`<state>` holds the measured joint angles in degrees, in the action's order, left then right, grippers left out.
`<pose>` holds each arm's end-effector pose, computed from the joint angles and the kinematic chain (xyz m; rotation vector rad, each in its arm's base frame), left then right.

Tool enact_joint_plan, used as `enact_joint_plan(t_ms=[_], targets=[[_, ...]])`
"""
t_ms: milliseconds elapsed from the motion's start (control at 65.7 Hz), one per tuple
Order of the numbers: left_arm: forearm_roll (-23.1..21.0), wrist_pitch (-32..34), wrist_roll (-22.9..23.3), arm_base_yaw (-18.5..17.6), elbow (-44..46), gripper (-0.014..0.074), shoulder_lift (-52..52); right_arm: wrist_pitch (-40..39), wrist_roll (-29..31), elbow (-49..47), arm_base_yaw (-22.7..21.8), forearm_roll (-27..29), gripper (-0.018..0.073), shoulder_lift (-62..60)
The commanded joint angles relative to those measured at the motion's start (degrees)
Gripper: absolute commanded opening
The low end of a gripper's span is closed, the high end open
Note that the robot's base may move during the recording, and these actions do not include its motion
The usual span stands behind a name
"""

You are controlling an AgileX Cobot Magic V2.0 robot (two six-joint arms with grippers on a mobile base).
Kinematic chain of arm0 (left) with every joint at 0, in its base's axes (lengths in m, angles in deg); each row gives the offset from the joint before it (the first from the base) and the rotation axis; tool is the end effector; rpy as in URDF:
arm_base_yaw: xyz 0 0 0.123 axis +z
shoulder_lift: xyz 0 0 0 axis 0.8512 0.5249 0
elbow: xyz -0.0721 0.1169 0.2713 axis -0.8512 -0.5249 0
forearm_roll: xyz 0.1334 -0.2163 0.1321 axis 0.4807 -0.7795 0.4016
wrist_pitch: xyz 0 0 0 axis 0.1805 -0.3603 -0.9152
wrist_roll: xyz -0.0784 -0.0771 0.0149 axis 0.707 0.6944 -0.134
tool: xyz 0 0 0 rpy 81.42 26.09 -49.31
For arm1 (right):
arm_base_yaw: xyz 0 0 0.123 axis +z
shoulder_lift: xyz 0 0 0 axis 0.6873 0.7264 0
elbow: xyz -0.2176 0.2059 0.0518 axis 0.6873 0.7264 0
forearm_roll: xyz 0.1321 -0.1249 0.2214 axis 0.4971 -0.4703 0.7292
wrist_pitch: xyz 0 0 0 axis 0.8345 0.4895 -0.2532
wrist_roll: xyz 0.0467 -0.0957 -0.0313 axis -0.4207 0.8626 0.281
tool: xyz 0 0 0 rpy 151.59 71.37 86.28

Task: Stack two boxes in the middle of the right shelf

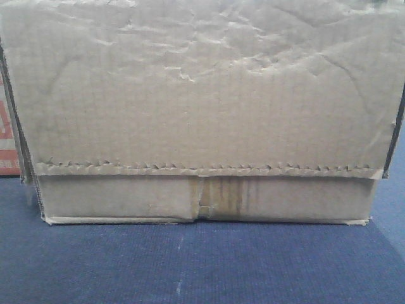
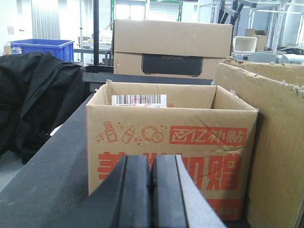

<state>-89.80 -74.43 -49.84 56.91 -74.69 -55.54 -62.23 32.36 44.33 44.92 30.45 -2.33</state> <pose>0.0925 -0.0022 0.2149 0.0065 1.4782 -0.0324 0.0927 0.0036 0.2079 -0.0174 1.5483 0.0388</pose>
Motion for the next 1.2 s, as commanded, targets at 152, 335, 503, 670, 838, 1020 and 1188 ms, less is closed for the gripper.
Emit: enact_joint_plan(t_ms=[152,335,503,670,838,1020,1188], targets=[[-0.37,1.20,-0.22,0.12,0.16,-0.0111,-0.31,-3.14,0.10,0.00,-0.27,-0.05,-0.0154,-0.18],[-0.37,2.21,-0.22,0.12,0.16,-0.0111,-0.31,-5.86,0.10,0.00,-0.27,-0.05,-0.0154,-0.18],[-1.84,4.28,-0.22,0.12,0.16,-0.0111,-0.31,-7.90,0.10,0.00,-0.27,-0.05,-0.0154,-0.18],[-2.37,10.14,-0.22,0.12,0.68,-0.0111,-0.31,-7.53,0.10,-2.32,-0.27,0.19,-0.0154,-0.18],[-2.37,1.87,-0.32,0.12,13.15,-0.0111,-0.31,0.72,0.10,-16.30,-0.27,-0.84,-0.0154,-0.18],[0.81,-13.84,-0.32,0.12,33.52,-0.0111,7.19,15.27,0.10,-35.11,-0.27,-1.48,-0.0137,9.73],[4.09,-30.42,-0.32,0.12,48.12,0.0013,19.76,23.30,0.10,-48.35,-0.27,-1.48,0.0073,23.09]])
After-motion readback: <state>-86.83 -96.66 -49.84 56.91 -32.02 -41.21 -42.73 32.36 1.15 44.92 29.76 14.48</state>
